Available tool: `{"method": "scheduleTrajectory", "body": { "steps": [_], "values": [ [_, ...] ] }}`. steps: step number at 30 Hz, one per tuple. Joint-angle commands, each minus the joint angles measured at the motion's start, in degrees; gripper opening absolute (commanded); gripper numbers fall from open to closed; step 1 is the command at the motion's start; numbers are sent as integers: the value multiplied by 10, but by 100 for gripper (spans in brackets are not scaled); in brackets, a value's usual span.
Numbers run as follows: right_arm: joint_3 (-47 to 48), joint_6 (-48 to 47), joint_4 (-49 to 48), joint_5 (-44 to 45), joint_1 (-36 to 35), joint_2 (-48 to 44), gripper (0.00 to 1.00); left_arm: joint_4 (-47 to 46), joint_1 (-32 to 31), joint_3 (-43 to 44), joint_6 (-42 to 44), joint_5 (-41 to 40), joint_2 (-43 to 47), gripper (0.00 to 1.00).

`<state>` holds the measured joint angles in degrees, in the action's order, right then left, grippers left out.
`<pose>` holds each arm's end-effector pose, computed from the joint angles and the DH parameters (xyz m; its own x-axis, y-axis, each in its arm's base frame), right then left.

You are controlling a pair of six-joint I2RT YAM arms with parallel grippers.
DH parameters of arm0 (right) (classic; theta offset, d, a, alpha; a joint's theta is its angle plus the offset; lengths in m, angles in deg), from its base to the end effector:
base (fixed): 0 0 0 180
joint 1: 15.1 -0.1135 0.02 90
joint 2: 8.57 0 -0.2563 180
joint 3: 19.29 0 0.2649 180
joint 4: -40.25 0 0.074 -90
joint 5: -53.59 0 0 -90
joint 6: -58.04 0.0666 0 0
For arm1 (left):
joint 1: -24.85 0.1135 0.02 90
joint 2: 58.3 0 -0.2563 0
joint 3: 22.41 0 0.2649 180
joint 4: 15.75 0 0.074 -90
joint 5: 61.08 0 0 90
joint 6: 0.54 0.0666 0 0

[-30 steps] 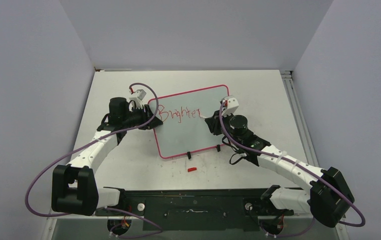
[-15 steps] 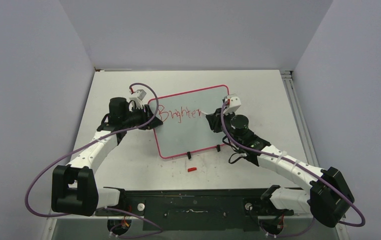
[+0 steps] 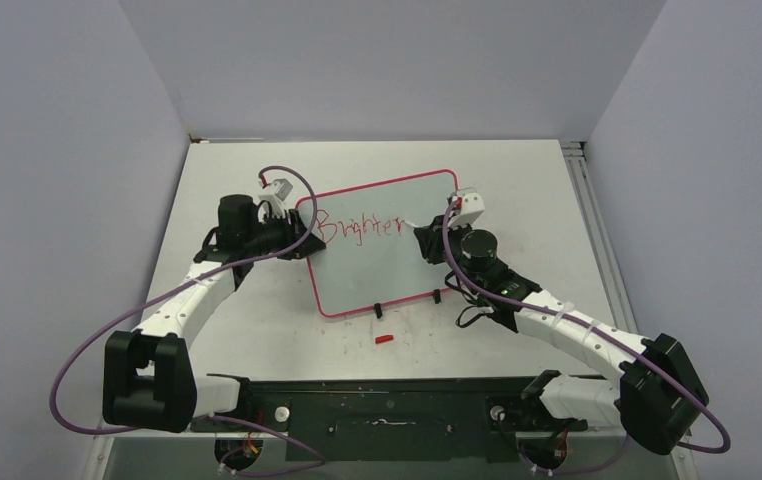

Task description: Write a sentence on the whiteboard

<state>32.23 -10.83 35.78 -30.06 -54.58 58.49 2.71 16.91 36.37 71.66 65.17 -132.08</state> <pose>0.2462 0.1933 0.2516 -0.3358 0.1875 -0.9231 -0.4579 0.8239 0.3340 0.3024 -0.0819 0.2206 -0.7033 -0.1508 -0.6947 0.4043 0.7189 -0.5654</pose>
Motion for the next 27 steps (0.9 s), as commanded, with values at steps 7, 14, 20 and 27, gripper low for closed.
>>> {"method": "scheduleTrajectory", "body": {
  "steps": [7,14,20,27],
  "values": [
    [-16,11,-8,44,-1,-24,5,-13,-1,19,6,-9,26,34],
    [-12,8,-5,32,-2,-31,5,-13,-1,18,6,-10,26,33],
    [3,-1,9,15,-1,-58,5,-7,-1,20,6,-19,27,33],
    [19,-13,57,26,18,-89,5,-6,0,21,8,-18,27,34]
  ]
}}
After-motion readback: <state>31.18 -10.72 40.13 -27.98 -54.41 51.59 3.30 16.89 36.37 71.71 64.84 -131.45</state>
